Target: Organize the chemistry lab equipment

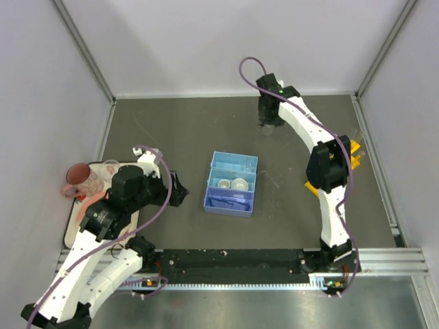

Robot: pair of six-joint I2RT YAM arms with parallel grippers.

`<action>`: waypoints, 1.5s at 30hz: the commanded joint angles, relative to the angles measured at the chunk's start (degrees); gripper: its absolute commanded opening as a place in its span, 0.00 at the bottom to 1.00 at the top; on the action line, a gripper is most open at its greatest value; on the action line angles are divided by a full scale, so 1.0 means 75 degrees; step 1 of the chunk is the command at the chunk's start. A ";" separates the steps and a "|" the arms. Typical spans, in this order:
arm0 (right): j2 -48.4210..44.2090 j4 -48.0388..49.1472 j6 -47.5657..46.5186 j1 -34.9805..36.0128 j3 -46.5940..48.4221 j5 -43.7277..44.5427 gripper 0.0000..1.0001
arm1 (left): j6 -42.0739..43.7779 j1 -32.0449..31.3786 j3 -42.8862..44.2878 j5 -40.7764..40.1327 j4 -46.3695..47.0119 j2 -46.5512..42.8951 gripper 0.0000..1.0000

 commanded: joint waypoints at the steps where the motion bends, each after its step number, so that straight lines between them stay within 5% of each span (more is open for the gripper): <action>1: -0.1305 -0.0048 -0.0170 0.0892 0.0157 0.0539 0.21 | 0.0007 -0.0017 0.0271 0.0184 0.0097 -0.0181 0.96; 20: -0.1576 -0.0342 0.0298 0.3564 -0.0206 0.1173 0.21 | -0.0145 -0.0017 0.0177 0.0207 -0.0512 -0.0978 0.96; 45: -0.0381 -0.0307 0.1259 0.3917 -0.0475 0.1244 0.20 | -0.0063 -0.0017 0.0388 0.0219 -0.0969 -0.1365 0.96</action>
